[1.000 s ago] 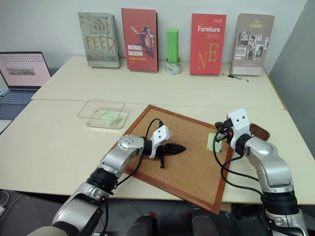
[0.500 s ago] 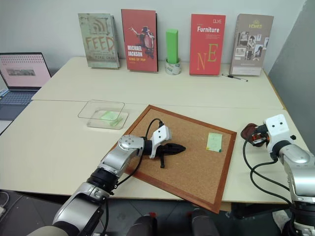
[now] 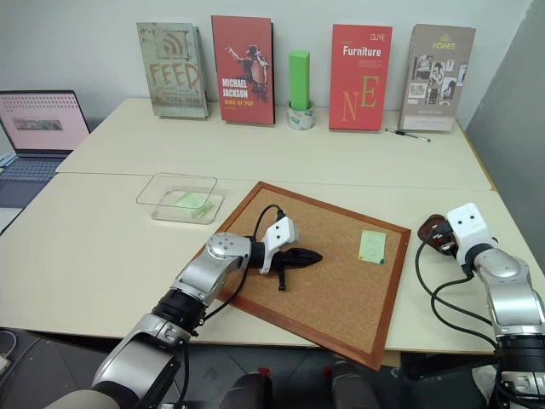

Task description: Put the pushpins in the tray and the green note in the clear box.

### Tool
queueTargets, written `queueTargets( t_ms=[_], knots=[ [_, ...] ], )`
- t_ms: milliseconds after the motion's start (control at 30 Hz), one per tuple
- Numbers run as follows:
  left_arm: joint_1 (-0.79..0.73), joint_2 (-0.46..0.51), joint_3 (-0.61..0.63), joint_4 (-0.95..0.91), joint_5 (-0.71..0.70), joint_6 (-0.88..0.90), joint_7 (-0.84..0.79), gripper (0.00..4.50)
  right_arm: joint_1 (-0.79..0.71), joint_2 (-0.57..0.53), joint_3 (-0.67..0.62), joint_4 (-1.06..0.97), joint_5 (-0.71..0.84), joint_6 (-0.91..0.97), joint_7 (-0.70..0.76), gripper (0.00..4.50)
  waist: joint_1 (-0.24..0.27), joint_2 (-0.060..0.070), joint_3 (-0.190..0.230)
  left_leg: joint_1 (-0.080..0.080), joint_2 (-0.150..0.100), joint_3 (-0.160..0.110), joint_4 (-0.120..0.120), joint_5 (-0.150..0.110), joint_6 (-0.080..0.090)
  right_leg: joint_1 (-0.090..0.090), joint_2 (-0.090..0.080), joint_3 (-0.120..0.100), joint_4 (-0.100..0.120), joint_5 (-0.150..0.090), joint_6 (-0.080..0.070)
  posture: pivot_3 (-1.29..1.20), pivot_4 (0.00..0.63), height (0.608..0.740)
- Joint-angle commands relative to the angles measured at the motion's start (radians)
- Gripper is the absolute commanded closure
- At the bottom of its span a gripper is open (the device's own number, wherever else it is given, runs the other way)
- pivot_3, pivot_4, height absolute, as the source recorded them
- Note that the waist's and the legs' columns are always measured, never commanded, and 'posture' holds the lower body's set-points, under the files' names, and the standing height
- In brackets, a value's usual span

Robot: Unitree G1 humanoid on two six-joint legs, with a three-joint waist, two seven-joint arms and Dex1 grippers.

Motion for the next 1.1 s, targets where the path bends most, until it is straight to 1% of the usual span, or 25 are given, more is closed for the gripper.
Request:
queueTargets(
  t_ms=[33, 67, 267, 567, 767, 867, 967, 1100],
  knots=[
    [0.021, 0.005, -0.020, 0.037, 0.048, 0.022, 0.018, 4.50, -0.019, -0.018, -0.040, -0.027, 0.006, 0.009, 0.003, 1.80, 0.000, 0.000, 0.000, 0.000, 0.000, 0.000, 0.000, 0.000, 0.000, 0.000, 0.000, 0.000, 0.000, 0.000, 0.000, 0.00, 0.150, 0.740],
    [0.020, 0.004, -0.020, 0.038, 0.049, 0.021, 0.018, 4.50, -0.018, -0.015, -0.047, -0.032, 0.012, 0.019, 0.003, 1.62, 0.000, 0.000, 0.000, 0.000, 0.000, 0.000, 0.000, 0.000, 0.000, 0.000, 0.000, 0.000, 0.000, 0.000, 0.000, 0.00, 0.150, 0.740],
    [0.014, 0.000, -0.025, 0.046, 0.051, 0.018, 0.015, 4.50, -0.008, -0.003, -0.085, -0.067, 0.040, 0.047, -0.003, 1.62, 0.000, 0.000, 0.000, 0.000, 0.000, 0.000, 0.000, 0.000, 0.000, 0.000, 0.000, 0.000, 0.000, 0.000, 0.000, 0.00, 0.150, 0.740],
    [0.007, -0.003, -0.026, 0.057, 0.054, 0.012, 0.010, 4.50, 0.005, 0.047, -0.196, -0.182, 0.172, 0.177, 0.007, 1.62, 0.000, 0.000, 0.000, -0.001, 0.000, 0.000, 0.000, 0.000, 0.000, 0.000, 0.000, 0.000, -0.001, 0.000, 0.000, 0.00, 0.150, 0.740],
    [0.001, -0.006, -0.027, 0.069, 0.058, 0.005, 0.011, 4.50, 0.016, 0.043, -0.206, -0.207, 0.191, 0.206, 0.002, 1.62, 0.000, 0.000, 0.000, -0.001, 0.000, 0.000, 0.000, 0.000, 0.000, 0.000, 0.000, 0.000, -0.002, 0.000, 0.000, 0.00, 0.150, 0.740],
    [0.000, -0.007, -0.026, 0.072, 0.058, 0.003, 0.013, 4.50, 0.028, 0.060, -0.226, -0.252, 0.238, 0.196, 0.025, 1.62, 0.001, 0.000, 0.000, -0.001, 0.000, 0.000, 0.000, 0.000, 0.000, 0.000, 0.000, 0.000, -0.003, 0.000, 0.000, 0.00, 0.150, 0.740],
    [0.002, -0.004, -0.024, 0.071, 0.057, 0.003, 0.014, 4.50, 0.107, 0.062, -0.225, -0.381, 0.338, 0.231, 0.115, 1.62, 0.001, 0.000, 0.000, -0.002, 0.000, 0.000, -0.001, 0.000, 0.000, 0.000, 0.000, 0.000, -0.005, 0.000, 0.000, 0.00, 0.150, 0.740],
    [0.000, -0.004, -0.021, 0.075, 0.059, 0.002, 0.017, 4.50, 0.221, 0.077, -0.210, -0.533, 0.433, 0.251, 0.185, 1.62, 0.001, 0.001, -0.001, -0.005, 0.001, -0.002, -0.002, 0.000, 0.000, 0.000, 0.000, -0.002, -0.009, 0.000, 0.001, 0.00, 0.150, 0.740]
  ],
)
